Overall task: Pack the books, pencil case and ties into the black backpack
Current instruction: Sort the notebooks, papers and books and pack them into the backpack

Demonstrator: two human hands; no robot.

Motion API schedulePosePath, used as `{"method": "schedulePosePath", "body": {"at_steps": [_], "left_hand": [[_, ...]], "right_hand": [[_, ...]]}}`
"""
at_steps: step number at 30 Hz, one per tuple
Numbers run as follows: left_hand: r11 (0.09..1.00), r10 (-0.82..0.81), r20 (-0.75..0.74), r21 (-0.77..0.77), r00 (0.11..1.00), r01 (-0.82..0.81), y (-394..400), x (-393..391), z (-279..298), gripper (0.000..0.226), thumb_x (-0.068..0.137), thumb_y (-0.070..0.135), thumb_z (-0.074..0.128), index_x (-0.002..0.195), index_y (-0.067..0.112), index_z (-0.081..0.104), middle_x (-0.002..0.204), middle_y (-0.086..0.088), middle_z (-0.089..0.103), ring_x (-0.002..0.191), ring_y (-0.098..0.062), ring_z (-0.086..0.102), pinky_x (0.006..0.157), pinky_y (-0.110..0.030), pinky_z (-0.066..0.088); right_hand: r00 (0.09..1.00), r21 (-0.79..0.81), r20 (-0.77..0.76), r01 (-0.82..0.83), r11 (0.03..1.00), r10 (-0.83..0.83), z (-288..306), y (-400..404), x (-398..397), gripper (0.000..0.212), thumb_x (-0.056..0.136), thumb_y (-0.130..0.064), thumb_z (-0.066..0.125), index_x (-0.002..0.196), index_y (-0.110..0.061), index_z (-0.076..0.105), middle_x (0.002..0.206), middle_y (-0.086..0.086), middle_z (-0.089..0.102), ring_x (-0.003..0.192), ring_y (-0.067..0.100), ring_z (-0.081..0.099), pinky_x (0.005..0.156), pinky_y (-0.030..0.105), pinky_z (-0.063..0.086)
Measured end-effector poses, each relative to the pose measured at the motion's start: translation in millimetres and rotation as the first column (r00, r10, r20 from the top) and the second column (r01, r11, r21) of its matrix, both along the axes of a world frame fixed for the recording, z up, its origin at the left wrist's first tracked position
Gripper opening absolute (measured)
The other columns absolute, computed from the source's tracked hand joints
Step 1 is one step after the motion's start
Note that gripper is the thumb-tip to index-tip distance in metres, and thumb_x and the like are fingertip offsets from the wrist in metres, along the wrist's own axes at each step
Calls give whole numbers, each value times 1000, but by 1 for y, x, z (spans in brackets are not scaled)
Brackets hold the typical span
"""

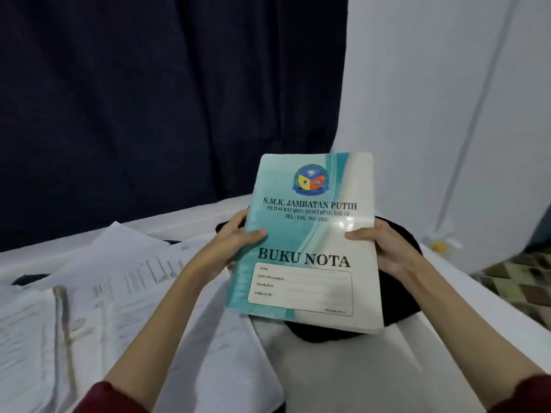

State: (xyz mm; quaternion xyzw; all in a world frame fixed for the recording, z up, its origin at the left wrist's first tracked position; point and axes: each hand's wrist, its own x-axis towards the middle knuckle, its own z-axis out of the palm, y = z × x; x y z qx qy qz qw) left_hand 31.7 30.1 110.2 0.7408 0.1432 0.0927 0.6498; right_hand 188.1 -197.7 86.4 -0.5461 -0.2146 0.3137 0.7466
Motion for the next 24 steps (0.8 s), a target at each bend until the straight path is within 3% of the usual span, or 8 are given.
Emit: {"method": "schedulePosePath", "body": {"at_steps": [5, 9, 12, 14, 16, 18, 21, 24], "left_hand": [[909, -124, -144, 379, 982, 170, -64, 32, -38, 117, 65, 41, 83, 146, 44, -1, 130, 13, 48, 116, -3, 53, 101, -29, 44], [783, -224, -206, 544, 953, 301, -112, 37, -88, 121, 68, 39, 81, 144, 48, -12, 138, 17, 41, 122, 3, 44, 103, -18, 39], [796, 20, -170, 599, 985, 87, -128, 36, -102, 107, 76, 22, 77, 141, 49, -3, 101, 10, 64, 99, -4, 61, 89, -12, 42], [789, 218, -87, 602, 972, -123, -125, 36, -101, 77, 81, 11, 72, 135, 41, 26, 78, 8, 66, 82, -6, 64, 75, -8, 43], [741, 378, -2, 600, 926, -301, -113, 36, -95, 37, 83, 8, 70, 107, 32, 57, 77, 6, 67, 81, -8, 65, 75, -12, 45], [722, 531, 63, 489, 845, -490, -104, 37, -86, 24, 85, 3, 66, 87, 27, 64, 80, 5, 66, 79, -8, 63, 80, -22, 49], [577, 812, 80, 45, 578, -816, -99, 46, -64, 30, 89, 0, 59, 80, 28, 55, 94, -5, 61, 71, -14, 56, 69, -28, 49], [400, 869, -65, -489, 490, -775, -83, 58, -31, 21, 89, 2, 53, 81, 20, 62, 85, -8, 62, 72, -22, 58, 61, -33, 51]], "right_hand": [[995, 15, -62, 84, 996, -83, -8, -88, 70, 33, 82, 15, 47, 104, -3, 62, 89, 10, 74, 78, 24, 72, 63, 35, 59], [992, -5, -88, 93, 996, -93, -16, -129, 109, 32, 85, 15, 45, 106, -3, 61, 88, 10, 74, 77, 23, 72, 59, 34, 59], [995, -29, -86, 44, 999, -47, -23, -143, 126, 34, 81, 13, 49, 110, -1, 60, 99, 14, 72, 81, 26, 72, 65, 37, 60], [996, -36, -91, 2, 999, -5, -25, -146, 132, 46, 67, 10, 60, 113, 1, 60, 106, 16, 69, 85, 28, 71, 70, 40, 59], [994, -39, -109, -26, 999, 22, -27, -146, 135, 49, 65, 9, 61, 113, 2, 59, 107, 17, 69, 84, 29, 71, 70, 41, 59], [992, -33, -119, -46, 998, 42, -27, -146, 133, 45, 68, 5, 64, 113, 2, 59, 105, 17, 70, 85, 30, 71, 68, 41, 60], [988, -40, -134, -78, 996, 72, -30, -145, 134, 80, 39, -10, 88, 113, 2, 61, 106, 20, 69, 90, 34, 70, 68, 43, 59], [985, -21, -171, 14, 1000, -17, -34, -142, 132, 49, 68, 7, 64, 117, 4, 59, 106, 17, 70, 85, 29, 71, 72, 42, 59]]}}
